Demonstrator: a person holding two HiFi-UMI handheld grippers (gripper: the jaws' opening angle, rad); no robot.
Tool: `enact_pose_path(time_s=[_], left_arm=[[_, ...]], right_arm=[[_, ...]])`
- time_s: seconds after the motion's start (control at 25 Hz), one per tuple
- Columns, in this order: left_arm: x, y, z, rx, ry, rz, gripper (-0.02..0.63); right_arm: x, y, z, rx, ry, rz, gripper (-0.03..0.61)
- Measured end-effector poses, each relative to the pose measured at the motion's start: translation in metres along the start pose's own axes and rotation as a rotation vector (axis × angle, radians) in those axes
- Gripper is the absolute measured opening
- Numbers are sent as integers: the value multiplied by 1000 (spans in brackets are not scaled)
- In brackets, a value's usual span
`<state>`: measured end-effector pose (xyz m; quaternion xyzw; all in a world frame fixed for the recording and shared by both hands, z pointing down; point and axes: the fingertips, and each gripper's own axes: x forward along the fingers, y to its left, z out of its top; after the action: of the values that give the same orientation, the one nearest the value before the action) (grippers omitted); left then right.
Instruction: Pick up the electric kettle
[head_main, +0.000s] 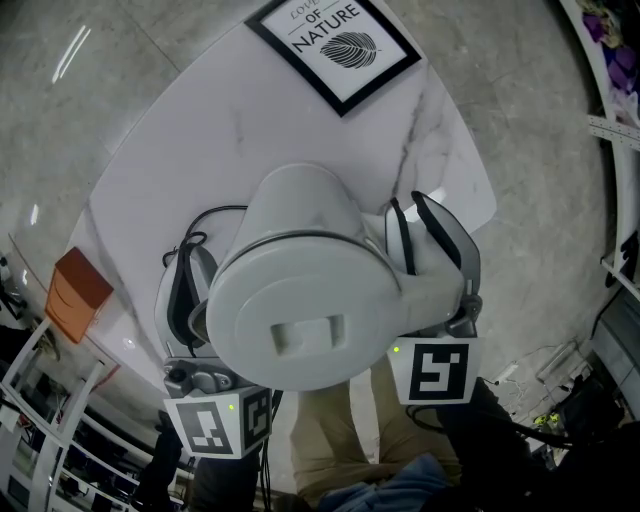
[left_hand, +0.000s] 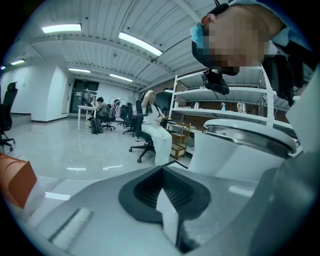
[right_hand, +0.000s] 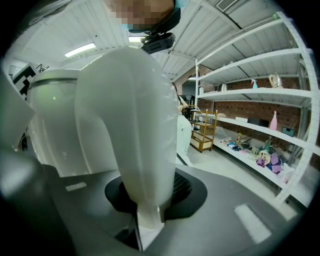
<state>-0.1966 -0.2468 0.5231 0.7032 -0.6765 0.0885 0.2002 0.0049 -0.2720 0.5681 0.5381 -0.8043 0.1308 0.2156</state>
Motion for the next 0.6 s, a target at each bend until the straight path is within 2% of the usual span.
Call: enact_pose_path(time_s=[0.6], left_arm=[[-4, -2, 7, 6, -11, 13, 2]], right_arm=[[-4, -1, 8, -8, -17, 5, 97]])
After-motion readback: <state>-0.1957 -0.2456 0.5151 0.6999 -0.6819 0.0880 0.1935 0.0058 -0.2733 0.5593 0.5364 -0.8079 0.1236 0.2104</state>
